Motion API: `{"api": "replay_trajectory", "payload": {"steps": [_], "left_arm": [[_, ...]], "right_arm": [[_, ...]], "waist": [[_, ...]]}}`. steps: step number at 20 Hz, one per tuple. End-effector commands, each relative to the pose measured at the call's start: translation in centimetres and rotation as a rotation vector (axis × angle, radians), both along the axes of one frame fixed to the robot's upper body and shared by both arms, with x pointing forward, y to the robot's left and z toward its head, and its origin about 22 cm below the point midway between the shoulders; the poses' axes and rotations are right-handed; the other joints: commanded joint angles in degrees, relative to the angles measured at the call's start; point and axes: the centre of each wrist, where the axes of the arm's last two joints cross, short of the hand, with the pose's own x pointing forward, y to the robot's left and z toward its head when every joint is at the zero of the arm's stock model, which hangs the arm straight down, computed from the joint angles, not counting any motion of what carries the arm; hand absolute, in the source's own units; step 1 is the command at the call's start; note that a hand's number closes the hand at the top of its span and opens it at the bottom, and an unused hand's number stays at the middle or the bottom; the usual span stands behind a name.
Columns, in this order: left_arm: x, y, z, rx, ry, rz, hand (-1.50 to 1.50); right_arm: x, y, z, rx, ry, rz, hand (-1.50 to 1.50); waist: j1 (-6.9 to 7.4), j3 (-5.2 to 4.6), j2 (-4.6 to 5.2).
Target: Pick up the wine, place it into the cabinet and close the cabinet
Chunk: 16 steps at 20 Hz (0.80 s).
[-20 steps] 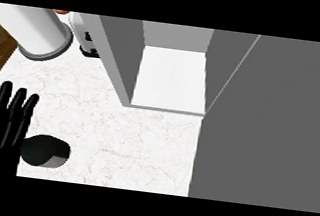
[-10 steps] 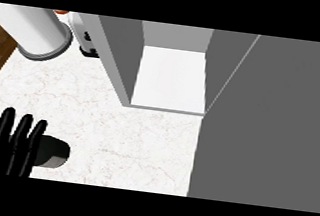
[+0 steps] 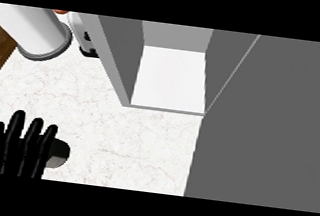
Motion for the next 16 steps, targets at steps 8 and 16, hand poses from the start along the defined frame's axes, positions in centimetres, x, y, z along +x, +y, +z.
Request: {"api": "replay_trajectory", "payload": {"steps": [8,16], "left_arm": [[-1.9,3.4,2.8,0.042,-0.044,0.129,-1.5],[-1.4,5.0,2.8,0.034,-0.029,0.214,-1.5]], "right_arm": [[-1.3,-0.4,2.4,-0.005,-0.043,-0.006,-1.5],[-2.3,-0.3,3.2,0.014,-0.039,-0.019,-1.5]], "waist": [[0.08,-0.03,-0.01],[-0.13,-0.06,-0.04]]}}
